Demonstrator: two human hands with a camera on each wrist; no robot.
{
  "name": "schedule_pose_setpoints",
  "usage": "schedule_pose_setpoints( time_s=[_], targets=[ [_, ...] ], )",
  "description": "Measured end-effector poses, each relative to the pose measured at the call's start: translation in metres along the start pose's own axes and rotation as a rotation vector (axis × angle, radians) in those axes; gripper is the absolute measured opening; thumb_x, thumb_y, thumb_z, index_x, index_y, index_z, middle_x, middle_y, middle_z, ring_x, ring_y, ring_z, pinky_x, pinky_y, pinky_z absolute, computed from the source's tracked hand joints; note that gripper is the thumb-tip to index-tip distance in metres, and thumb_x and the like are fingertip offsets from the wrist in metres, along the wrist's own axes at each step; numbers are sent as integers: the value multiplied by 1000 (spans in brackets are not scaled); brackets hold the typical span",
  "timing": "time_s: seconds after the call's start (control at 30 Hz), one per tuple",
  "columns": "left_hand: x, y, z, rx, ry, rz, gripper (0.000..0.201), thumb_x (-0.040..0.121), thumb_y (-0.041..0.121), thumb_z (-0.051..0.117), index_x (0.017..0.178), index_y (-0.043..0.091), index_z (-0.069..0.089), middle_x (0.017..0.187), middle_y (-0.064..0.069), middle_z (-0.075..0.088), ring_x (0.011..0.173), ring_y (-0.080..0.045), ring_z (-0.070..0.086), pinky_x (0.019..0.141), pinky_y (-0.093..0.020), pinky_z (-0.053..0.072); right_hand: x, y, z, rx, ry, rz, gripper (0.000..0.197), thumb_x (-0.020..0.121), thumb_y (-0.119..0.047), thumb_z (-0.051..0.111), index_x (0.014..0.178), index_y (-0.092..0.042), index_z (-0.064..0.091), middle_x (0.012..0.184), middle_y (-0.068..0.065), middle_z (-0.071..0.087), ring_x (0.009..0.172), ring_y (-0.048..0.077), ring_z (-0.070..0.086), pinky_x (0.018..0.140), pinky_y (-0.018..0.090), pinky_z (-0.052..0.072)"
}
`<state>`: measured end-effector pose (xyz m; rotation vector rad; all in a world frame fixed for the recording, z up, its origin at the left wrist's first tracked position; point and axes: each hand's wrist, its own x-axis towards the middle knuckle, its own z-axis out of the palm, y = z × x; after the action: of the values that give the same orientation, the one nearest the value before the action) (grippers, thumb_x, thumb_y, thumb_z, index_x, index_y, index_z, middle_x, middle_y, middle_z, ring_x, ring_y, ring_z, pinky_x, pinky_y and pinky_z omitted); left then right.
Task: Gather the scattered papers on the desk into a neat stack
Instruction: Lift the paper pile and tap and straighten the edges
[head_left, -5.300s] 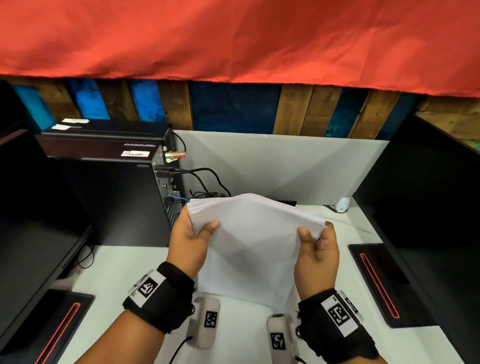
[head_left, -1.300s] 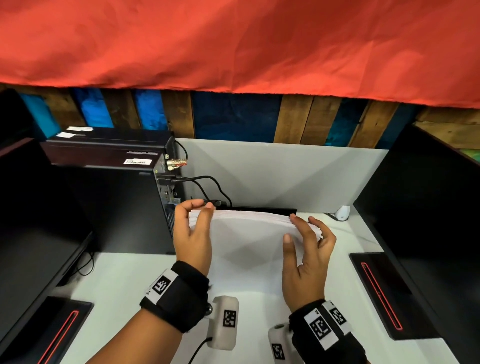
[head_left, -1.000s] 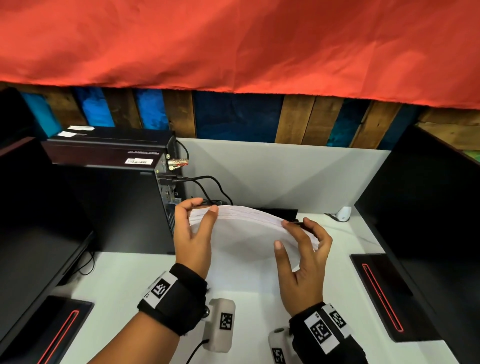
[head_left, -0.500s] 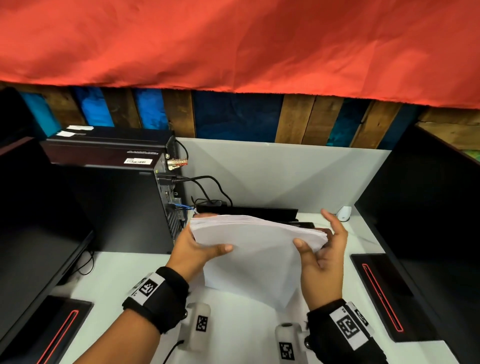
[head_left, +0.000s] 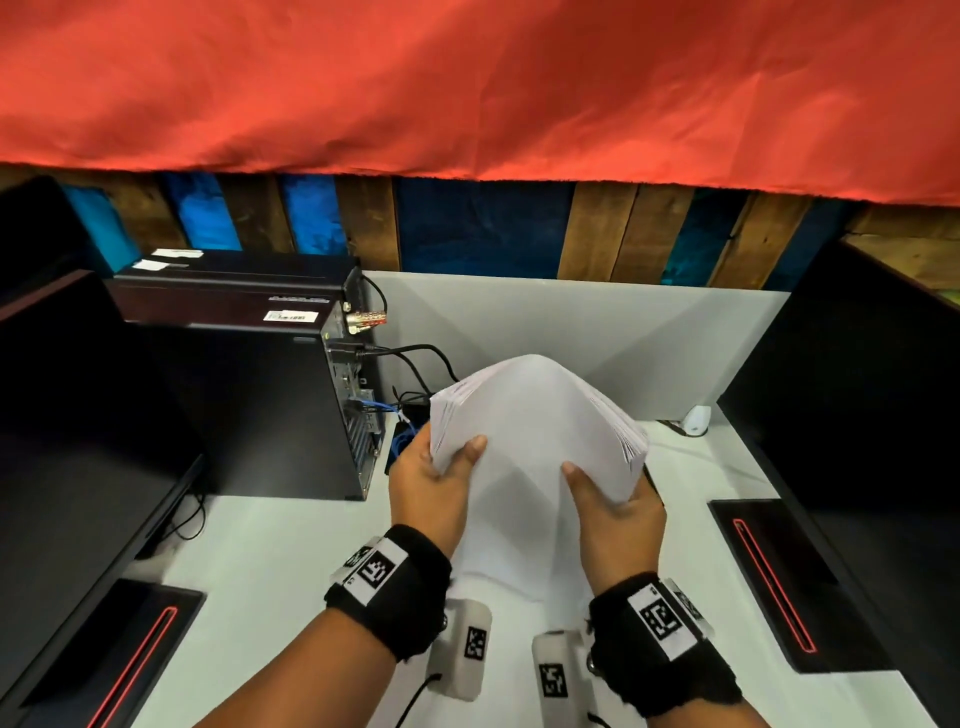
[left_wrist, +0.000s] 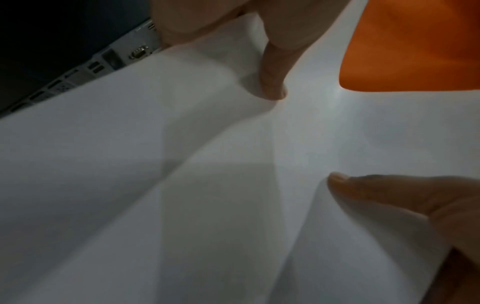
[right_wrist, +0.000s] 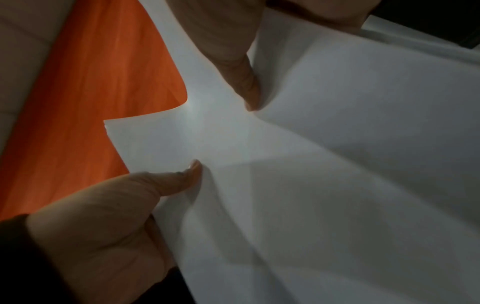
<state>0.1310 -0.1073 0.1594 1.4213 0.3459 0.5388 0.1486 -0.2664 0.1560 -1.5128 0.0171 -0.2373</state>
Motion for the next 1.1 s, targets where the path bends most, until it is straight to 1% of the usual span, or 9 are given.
schedule_pose_setpoints(
  time_s=[0.1, 0.23, 0.37, 0.43, 0.53, 0.63, 0.77, 0.9, 1.1],
  targets=[
    [-7, -5, -9, -44, -3, -51, 28, 75, 8, 77, 99, 22, 68, 91, 5, 75, 82, -8, 71, 69, -22, 58, -11, 9, -6, 10, 2, 56, 28, 75, -10, 78, 91, -29, 64, 85, -18, 66, 70, -12, 65, 57, 2, 48],
    [-11, -18, -16, -58, -17, -221, 29, 66, -3, 81, 83, 17, 68, 87, -2, 74, 69, -12, 70, 56, -18, 54, -13, 22, -11, -28, -34, 211, 22, 72, -7, 80, 77, -22, 65, 85, -1, 71, 57, -2, 65, 46, 6, 45],
    [-9, -6, -18, -110, -62, -178, 28, 68, -4, 79, 86, 15, 70, 80, 3, 75, 71, -10, 71, 58, -18, 55, -4, 12, -14, 47, -49, 152, 26, 72, 0, 78, 80, -22, 66, 67, -14, 72, 60, -9, 65, 52, 5, 47],
    [-8, 1, -21, -114, -90, -150, 32, 66, -4, 80, 92, 12, 71, 85, 2, 76, 76, -10, 72, 64, -20, 57, -2, 10, -18, 61, -72, 123, 29, 70, 1, 79, 87, -21, 68, 71, -20, 72, 68, -6, 68, 57, 7, 50],
    [-6, 0, -23, -97, -100, -158, 42, 63, -5, 82, 100, 11, 70, 95, -3, 75, 87, -16, 72, 69, -21, 57, -2, 12, -22, 25, -104, 130, 34, 67, 2, 80, 85, -24, 68, 76, -14, 74, 76, 0, 70, 61, 10, 53],
    [-7, 2, -20, -106, -84, -162, 38, 64, -5, 81, 96, 14, 71, 97, -6, 75, 88, -20, 71, 69, -22, 58, -1, 7, -19, 17, -127, 112, 33, 71, 3, 77, 78, -27, 66, 70, -16, 72, 69, -6, 68, 60, 8, 52],
    [-6, 12, -20, -153, -98, -122, 34, 67, -3, 80, 94, 17, 71, 90, 0, 76, 82, -12, 73, 69, -23, 59, 1, -2, -17, 44, -134, 71, 28, 74, 0, 76, 82, -26, 67, 69, -21, 72, 66, -7, 67, 57, 7, 50],
    [-7, 7, -27, -162, -117, -202, 28, 72, -5, 74, 91, 14, 71, 86, -1, 77, 78, -14, 73, 67, -23, 59, -5, 22, -27, -26, -156, 205, 31, 65, -2, 83, 87, -18, 70, 83, -5, 76, 77, 8, 72, 60, 14, 54],
    [-10, 10, -26, -166, -98, -212, 28, 73, -7, 72, 94, 12, 69, 84, 0, 76, 76, -13, 72, 61, -20, 56, -7, 47, -37, -189, -116, 313, 19, 69, -2, 80, 70, -14, 66, 77, 10, 72, 72, 32, 67, 61, 24, 53]
  ],
)
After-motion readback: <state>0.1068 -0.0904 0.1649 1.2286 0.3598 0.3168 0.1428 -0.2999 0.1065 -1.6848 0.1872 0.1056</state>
